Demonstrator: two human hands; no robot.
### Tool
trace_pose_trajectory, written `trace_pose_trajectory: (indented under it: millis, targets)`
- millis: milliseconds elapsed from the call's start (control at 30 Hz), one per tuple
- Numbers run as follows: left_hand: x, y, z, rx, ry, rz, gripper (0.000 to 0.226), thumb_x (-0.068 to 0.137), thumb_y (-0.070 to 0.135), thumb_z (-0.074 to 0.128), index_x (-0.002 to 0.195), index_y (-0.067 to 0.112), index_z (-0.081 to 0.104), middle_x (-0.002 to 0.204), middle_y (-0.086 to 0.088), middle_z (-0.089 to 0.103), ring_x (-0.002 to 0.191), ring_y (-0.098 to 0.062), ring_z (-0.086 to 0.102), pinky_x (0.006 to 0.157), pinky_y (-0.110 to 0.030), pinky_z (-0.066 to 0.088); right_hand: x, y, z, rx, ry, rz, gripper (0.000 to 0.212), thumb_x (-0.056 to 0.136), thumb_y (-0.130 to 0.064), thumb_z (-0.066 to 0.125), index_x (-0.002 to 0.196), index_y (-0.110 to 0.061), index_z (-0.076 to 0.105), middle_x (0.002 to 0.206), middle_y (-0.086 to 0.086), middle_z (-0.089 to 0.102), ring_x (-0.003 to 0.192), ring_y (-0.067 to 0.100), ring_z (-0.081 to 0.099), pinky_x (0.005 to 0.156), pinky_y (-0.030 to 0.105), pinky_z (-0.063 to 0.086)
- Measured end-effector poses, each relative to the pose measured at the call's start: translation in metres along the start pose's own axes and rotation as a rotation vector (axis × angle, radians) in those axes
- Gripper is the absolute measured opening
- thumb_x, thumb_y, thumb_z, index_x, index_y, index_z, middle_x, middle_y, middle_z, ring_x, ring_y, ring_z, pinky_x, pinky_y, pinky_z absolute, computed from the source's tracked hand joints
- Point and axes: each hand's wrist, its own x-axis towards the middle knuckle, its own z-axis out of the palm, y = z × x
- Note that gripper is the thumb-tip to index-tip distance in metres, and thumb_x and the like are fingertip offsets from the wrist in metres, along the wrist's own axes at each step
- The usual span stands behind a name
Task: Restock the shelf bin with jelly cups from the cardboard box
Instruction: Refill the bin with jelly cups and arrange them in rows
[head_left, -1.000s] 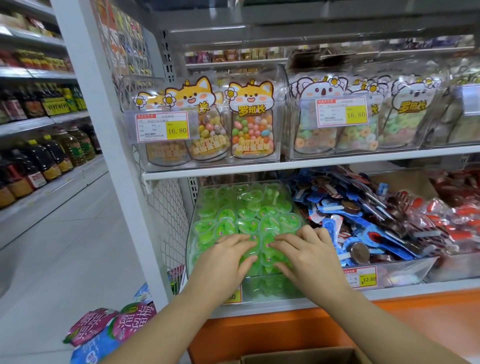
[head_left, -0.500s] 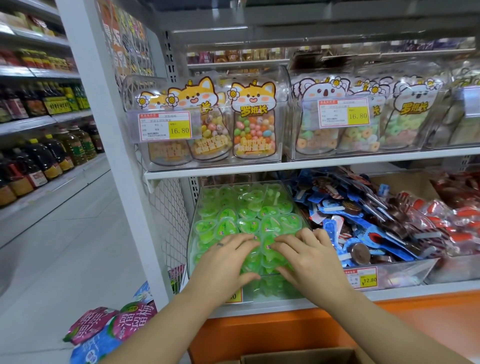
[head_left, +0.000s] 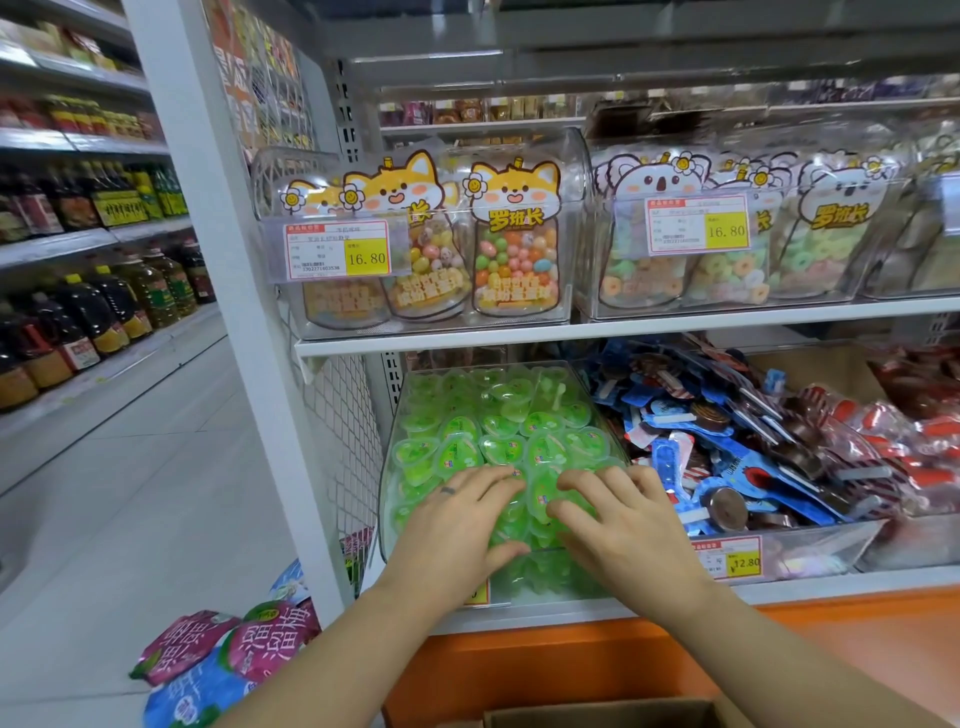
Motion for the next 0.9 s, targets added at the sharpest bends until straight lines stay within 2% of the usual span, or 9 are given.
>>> trace_pose_trajectory:
  millis: [67,167,267,400,500,600,767,900]
  targets:
    - [0.0002,-0.0005,0.0006,-0.009,0.004,-0.006,0.064,0.086,0.053,0.056,0.143,0.032,0.034,0.149,0.019,0.030,0.137,-0.005,0.026,0.110,-0.025,0.027,-0.0007,-0.0009,0.0011,0.009,0.033,-0.022,0.009,0.086,-0.022,0.057,0.094,-0.023,0.054,0.105,0.000,0.058,0.081,0.020,0.045,0.073,0.034,0.032]
    - [0.0001,-0.0001,0.0002,-0.004,0.007,-0.002,0.064,0.086,0.052,0.057,0.142,0.032,0.036,0.149,0.018,0.031,0.137,-0.006,0.027,0.110,-0.026,0.028,-0.0036,-0.0012,0.0024,0.011,0.039,-0.041,0.016,0.080,-0.017,0.064,0.091,-0.022,0.055,0.107,0.000,0.050,0.079,0.020,0.044,0.073,0.034,0.033]
    - [-0.0002,-0.0003,0.0013,-0.013,0.010,-0.002,0.064,0.085,0.051,0.059,0.142,0.031,0.037,0.148,0.017,0.033,0.137,-0.008,0.029,0.109,-0.027,0.028,-0.0054,0.0002,0.0021,0.011,-0.007,-0.054,0.017,0.069,-0.014,0.075,0.077,-0.022,0.061,0.108,0.001,0.051,0.078,0.021,0.045,0.073,0.036,0.033]
    - [-0.0004,-0.0007,0.0014,-0.011,0.016,0.007,0.065,0.086,0.050,0.059,0.143,0.030,0.036,0.149,0.016,0.032,0.137,-0.009,0.028,0.110,-0.028,0.028,-0.0046,0.0013,0.0023,0.004,-0.091,-0.044,0.013,0.067,-0.017,0.078,0.071,-0.023,0.067,0.113,0.002,0.049,0.081,0.022,0.044,0.075,0.036,0.033]
    - [-0.0009,-0.0008,0.0019,0.001,0.013,0.016,0.065,0.087,0.052,0.056,0.144,0.032,0.032,0.150,0.018,0.028,0.138,-0.006,0.024,0.110,-0.025,0.025,-0.0030,-0.0002,0.0037,-0.004,-0.095,-0.041,0.015,0.068,-0.019,0.076,0.063,-0.022,0.063,0.112,0.002,0.053,0.081,0.021,0.044,0.076,0.036,0.032]
    - [-0.0010,-0.0014,0.0026,-0.003,0.026,0.026,0.065,0.087,0.051,0.056,0.144,0.031,0.033,0.149,0.017,0.030,0.138,-0.006,0.025,0.110,-0.025,0.025,-0.0003,-0.0024,0.0044,0.005,-0.051,-0.027,0.019,0.078,-0.023,0.066,0.060,-0.022,0.060,0.105,0.001,0.065,0.081,0.021,0.044,0.076,0.036,0.032]
    - [0.0004,-0.0005,0.0040,-0.003,0.050,0.029,0.065,0.084,0.049,0.062,0.141,0.027,0.041,0.146,0.012,0.039,0.134,-0.012,0.035,0.107,-0.030,0.032,-0.0024,-0.0030,0.0047,0.046,-0.028,-0.014,0.022,0.083,-0.028,0.061,0.062,-0.023,0.060,0.099,-0.003,0.067,0.082,0.019,0.047,0.075,0.035,0.033]
    - [-0.0015,-0.0012,0.0044,-0.001,0.059,0.030,0.064,0.081,0.049,0.065,0.138,0.026,0.045,0.144,0.010,0.043,0.133,-0.013,0.039,0.107,-0.030,0.033,-0.0022,-0.0022,0.0000,0.118,0.004,0.002,0.017,0.088,-0.032,0.058,0.075,-0.022,0.060,0.100,-0.006,0.067,0.086,0.019,0.053,0.075,0.035,0.036]
